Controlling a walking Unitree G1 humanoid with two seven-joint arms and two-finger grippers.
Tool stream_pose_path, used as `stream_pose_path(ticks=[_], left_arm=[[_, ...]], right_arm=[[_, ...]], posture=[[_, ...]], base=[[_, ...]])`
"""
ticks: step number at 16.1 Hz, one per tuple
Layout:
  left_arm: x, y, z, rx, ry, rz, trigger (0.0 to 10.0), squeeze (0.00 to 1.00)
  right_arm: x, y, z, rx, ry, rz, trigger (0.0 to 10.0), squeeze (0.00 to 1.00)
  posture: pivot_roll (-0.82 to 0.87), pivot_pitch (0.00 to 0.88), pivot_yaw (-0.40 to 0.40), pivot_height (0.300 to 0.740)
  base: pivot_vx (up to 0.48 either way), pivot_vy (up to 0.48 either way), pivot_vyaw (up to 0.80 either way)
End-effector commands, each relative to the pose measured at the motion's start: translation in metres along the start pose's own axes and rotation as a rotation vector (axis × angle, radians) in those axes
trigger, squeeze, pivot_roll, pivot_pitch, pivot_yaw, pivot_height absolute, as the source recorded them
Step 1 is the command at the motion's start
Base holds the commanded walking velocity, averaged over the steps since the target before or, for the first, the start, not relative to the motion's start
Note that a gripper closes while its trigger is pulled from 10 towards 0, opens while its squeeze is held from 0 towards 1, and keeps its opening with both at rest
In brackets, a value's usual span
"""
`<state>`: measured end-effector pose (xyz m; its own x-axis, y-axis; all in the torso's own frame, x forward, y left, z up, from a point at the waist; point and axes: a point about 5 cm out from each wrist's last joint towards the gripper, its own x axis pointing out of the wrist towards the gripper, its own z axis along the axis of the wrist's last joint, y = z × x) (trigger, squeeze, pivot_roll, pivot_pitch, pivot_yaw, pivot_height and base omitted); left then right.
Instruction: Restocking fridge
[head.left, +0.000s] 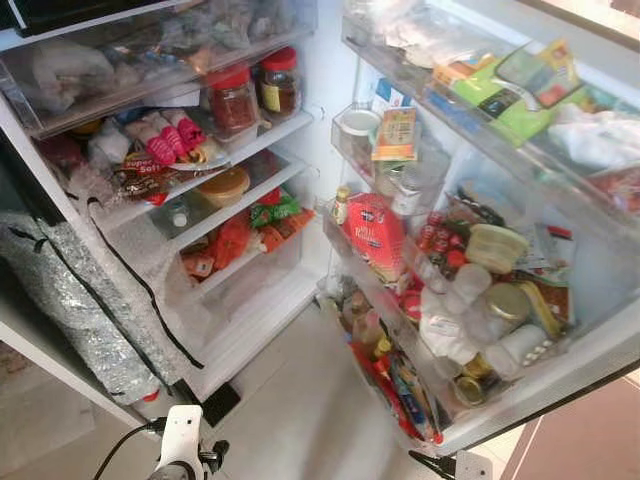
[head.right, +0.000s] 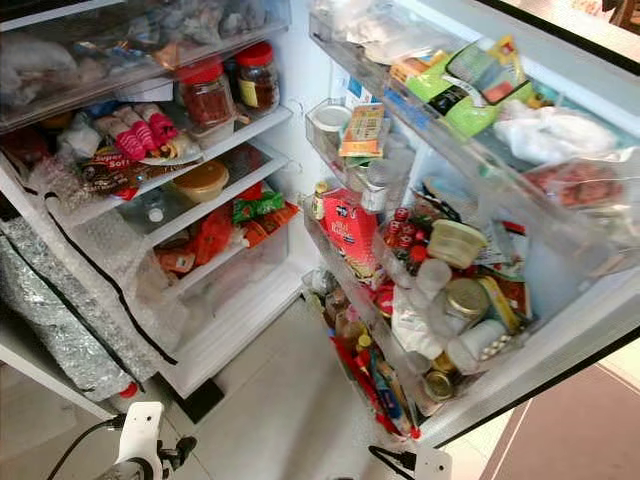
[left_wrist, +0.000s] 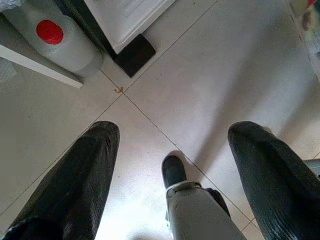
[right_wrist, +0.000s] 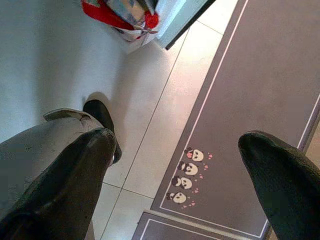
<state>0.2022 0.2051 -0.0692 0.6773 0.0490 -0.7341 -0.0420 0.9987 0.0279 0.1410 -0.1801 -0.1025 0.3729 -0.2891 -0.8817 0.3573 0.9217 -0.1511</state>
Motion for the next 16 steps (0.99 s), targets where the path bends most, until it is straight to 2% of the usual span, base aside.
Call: stream_pose_path(ticks=[1, 3, 5, 16], left_arm=[[-0.0017, -0.0005, -0.0089, 0.010, 0.040, -0.009, 10.0, 0.00], [-0.0017, -0.0006, -0.0088, 0.012, 0.039, -0.010, 10.0, 0.00], [-0.0017, -0.0005, -0.0087, 0.012, 0.038, -0.009, 10.0, 0.00], [-0.0012, -0.0006, -0.0076, 0.004, 0.039, -0.005, 10.0, 0.00]], right_arm=[[-0.0005, -0.0016, -0.0066, 0.009, 0.028, -0.011, 10.0, 0.00], [-0.0005, -0.0009, -0.0063, 0.011, 0.026, -0.003, 10.0, 0.00], [-0.0002, -0.0005, -0.0037, -0.034, 0.005, 0.015, 10.0, 0.00], [-0.0001, -0.0007, -0.0029, -0.025, 0.011, 0.004, 10.0, 0.00]], posture=[[-0.10, 0.064, -0.020, 0.722], [-0.10, 0.064, -0.020, 0.722], [-0.10, 0.055, -0.019, 0.722], [-0.10, 0.076, -0.019, 0.722]], base=[[0.000, 0.000, 0.00], [0.000, 0.000, 0.00], [0.000, 0.000, 0.00], [0.000, 0.000, 0.00]])
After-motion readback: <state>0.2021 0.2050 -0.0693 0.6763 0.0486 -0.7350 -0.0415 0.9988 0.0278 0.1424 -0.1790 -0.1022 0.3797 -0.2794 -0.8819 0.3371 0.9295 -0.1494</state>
